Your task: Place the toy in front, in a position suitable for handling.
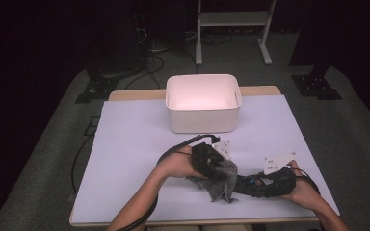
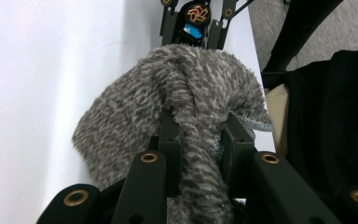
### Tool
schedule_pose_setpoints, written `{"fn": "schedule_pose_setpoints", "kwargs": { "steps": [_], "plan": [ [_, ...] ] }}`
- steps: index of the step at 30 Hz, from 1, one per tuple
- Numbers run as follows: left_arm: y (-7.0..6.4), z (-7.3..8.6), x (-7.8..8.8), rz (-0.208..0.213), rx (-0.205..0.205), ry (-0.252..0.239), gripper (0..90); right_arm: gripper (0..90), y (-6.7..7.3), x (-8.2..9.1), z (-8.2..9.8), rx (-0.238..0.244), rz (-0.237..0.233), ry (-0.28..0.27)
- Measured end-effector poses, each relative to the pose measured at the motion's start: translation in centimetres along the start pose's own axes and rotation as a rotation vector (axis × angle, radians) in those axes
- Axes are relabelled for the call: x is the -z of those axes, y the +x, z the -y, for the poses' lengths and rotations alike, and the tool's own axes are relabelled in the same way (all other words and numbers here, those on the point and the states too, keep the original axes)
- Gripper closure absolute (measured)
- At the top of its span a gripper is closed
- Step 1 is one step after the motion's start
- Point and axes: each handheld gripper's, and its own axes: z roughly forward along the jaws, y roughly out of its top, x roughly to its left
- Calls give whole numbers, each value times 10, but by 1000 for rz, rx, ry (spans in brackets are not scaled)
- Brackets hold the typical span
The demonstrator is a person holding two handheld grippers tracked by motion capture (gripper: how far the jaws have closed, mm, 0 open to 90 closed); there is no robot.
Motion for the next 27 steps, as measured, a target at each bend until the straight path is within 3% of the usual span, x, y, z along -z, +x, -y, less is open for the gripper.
{"fn": "schedule_pose_setpoints", "kwargs": {
  "steps": [3, 8, 12, 14, 18, 20, 25, 27],
  "plan": [
    [-1, -8, -7, 8, -17, 19, 738, 593, 1, 0, 2, -3, 5, -15],
    [1, -5, -2, 6, -9, 13, 738, 591, 3, -1, -4, 15, 16, 25],
    [2, 3, 8, -9, 7, 2, 738, 496, 0, -3, -6, -11, 12, 53],
    [1, 7, 12, -10, 9, -1, 738, 475, 0, -11, -8, -16, -12, 84],
    [0, 14, 17, -17, 22, -7, 733, 512, 2, -28, -18, 27, -49, 115],
    [-1, 18, 19, -21, 27, -7, 734, 549, 4, -33, -23, 50, -16, 135],
    [-2, 27, 29, -25, 33, -21, 742, 556, 5, -35, -28, 80, -6, 149],
    [-3, 32, 35, -28, 52, -25, 748, 556, 5, -39, -32, 88, -11, 128]
  ]
}}
